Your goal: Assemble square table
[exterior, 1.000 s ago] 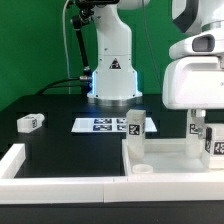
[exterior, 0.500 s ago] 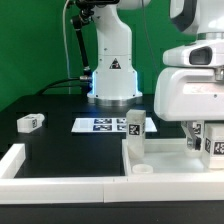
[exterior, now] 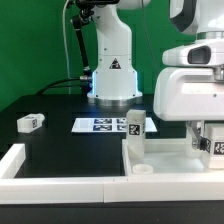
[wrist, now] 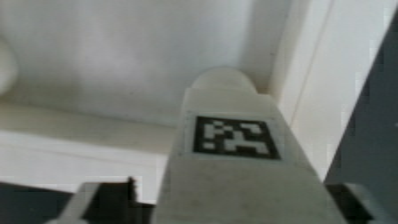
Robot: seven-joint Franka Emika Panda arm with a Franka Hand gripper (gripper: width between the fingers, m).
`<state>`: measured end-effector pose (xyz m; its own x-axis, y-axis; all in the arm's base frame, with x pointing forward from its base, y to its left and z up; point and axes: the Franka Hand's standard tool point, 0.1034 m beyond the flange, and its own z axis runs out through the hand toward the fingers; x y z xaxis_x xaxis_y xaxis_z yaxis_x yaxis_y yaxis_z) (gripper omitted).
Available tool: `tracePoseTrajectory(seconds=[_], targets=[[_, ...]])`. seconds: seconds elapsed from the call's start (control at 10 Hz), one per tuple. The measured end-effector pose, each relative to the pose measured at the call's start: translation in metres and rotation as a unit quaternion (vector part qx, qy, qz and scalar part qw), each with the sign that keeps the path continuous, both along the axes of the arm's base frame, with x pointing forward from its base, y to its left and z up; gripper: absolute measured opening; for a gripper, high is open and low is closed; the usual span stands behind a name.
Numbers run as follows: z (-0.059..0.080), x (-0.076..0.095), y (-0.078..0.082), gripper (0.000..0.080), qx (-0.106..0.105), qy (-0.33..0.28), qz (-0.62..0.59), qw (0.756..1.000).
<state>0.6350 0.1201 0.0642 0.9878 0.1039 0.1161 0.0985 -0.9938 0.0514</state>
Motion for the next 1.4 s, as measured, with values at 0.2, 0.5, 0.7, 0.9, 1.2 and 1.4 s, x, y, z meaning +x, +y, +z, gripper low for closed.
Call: tracePoseTrajectory(seconds=[0.2, 0.5, 0.7, 0.9, 1.2, 1.4], targets=[[0.0, 0.0, 0.0, 0.0287, 0.008, -0.003, -0.066, 0.998], [-0.002, 0.001, -0.003, 0.0288, 0.034, -0.032, -0.205, 0.978], [-0.003, -0.002, -0.007, 0.0288, 0.069, -0.052, -0.406, 0.91], [-0.004, -0.003, -0.013, 0.0288, 0.104, -0.045, -0.543, 0.832], [-0.003, -0.008, -0.012, 0.0291, 0.135, -0.027, -0.669, 0.73], [-0.003, -0.01, -0.007, 0.0291, 0.135, -0.017, -0.742, 0.657]])
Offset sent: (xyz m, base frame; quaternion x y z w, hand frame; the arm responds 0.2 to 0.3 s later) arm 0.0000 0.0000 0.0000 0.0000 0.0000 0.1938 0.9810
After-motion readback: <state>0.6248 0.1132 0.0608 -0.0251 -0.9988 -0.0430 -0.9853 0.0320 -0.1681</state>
